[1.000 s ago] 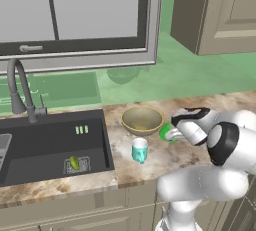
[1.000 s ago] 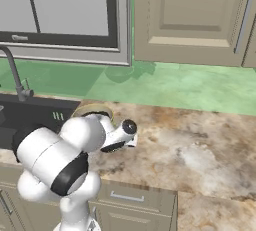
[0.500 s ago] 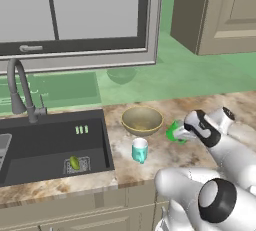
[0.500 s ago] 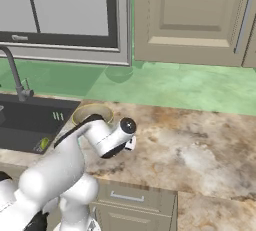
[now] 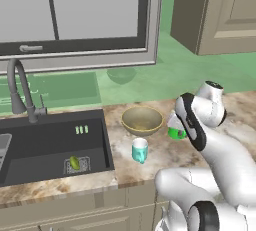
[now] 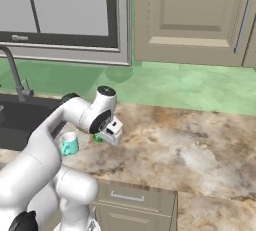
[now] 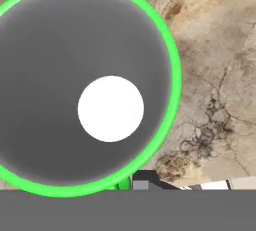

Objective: Clear the mugs and bowl far away from the sink.

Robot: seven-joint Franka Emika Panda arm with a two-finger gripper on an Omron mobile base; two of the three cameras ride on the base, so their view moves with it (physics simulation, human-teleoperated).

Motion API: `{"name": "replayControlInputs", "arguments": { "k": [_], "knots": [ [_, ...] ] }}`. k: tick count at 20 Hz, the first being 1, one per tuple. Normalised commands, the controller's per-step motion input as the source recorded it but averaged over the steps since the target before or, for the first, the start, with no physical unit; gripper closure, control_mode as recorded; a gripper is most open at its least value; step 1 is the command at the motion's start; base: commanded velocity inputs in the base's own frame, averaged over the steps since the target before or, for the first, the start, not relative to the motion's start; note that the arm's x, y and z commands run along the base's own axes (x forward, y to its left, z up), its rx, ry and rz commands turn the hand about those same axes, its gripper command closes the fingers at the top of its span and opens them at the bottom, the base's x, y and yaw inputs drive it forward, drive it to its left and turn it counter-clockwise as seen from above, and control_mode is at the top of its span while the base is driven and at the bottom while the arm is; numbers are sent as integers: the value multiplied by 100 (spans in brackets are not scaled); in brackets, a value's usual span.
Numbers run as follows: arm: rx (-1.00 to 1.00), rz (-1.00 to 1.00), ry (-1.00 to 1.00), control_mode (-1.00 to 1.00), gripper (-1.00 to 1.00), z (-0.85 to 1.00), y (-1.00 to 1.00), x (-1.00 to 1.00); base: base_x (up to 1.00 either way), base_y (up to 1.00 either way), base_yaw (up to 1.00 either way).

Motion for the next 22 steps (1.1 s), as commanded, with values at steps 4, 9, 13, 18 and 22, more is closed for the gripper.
{"name": "replayControlInputs", "arguments": {
  "k": [4, 9, 13, 18, 22],
  "knots": [
    [-1, -15, 46, -100, 100, 98, 1, -23, 0, 0, 0],
    [0, -3, 0, -100, 100, 28, 0, -56, 0, 0, 0],
    [0, 0, -27, -100, 100, 6, 0, -77, 0, 0, 0],
    [0, 0, -24, -100, 100, 13, 0, -65, 0, 0, 0],
    [0, 0, -19, -100, 100, 25, 0, -58, 0, 0, 0]
  ]
}}
